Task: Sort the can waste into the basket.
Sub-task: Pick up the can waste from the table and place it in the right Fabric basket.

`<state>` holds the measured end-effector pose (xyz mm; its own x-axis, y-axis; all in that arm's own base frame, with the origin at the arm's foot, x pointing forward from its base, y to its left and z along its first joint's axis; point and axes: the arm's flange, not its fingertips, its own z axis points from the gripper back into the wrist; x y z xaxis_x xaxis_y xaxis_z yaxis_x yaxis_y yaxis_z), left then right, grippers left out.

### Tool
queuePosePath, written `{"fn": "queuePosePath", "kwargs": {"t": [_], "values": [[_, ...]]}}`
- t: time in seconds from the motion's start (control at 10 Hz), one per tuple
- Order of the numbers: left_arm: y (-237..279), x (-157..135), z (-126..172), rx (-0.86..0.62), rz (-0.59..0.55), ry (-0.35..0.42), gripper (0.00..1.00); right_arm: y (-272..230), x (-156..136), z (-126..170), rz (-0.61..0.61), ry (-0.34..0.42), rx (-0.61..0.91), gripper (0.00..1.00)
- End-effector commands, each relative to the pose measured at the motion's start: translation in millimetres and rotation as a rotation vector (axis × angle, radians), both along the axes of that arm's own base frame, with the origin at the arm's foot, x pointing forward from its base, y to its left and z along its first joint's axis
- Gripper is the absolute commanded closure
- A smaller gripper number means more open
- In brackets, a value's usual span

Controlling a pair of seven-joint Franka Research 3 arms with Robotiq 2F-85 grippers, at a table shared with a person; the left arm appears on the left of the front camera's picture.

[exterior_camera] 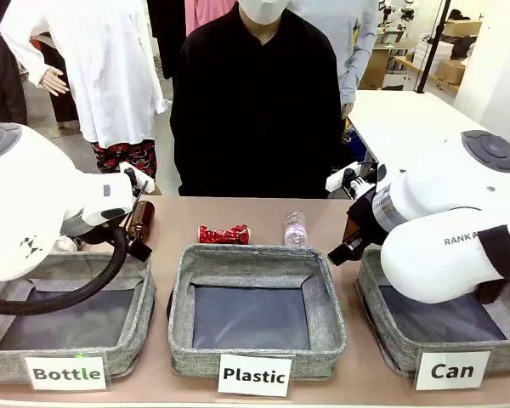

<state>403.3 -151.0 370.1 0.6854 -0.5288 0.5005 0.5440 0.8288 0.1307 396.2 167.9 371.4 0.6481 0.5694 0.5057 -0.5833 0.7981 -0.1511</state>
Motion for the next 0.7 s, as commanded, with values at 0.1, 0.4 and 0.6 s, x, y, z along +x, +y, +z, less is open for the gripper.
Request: {"fn": "queuePosePath", "kwargs": {"t": [0.1, 0.4, 0.6], "values": [[0.0, 0.0, 0.1, 0.0, 0.0, 0.0, 0.0, 0.0, 0.0, 0.0, 0.0, 0.0, 0.0, 0.0], [0.0, 0.0, 0.1, 0.0, 0.0, 0.0, 0.0, 0.0, 0.0, 0.0, 0.0, 0.0, 0.0, 0.0], [0.0, 0.0, 0.1, 0.0, 0.0, 0.0, 0.0, 0.0, 0.0, 0.0, 0.0, 0.0, 0.0, 0.0]]}}
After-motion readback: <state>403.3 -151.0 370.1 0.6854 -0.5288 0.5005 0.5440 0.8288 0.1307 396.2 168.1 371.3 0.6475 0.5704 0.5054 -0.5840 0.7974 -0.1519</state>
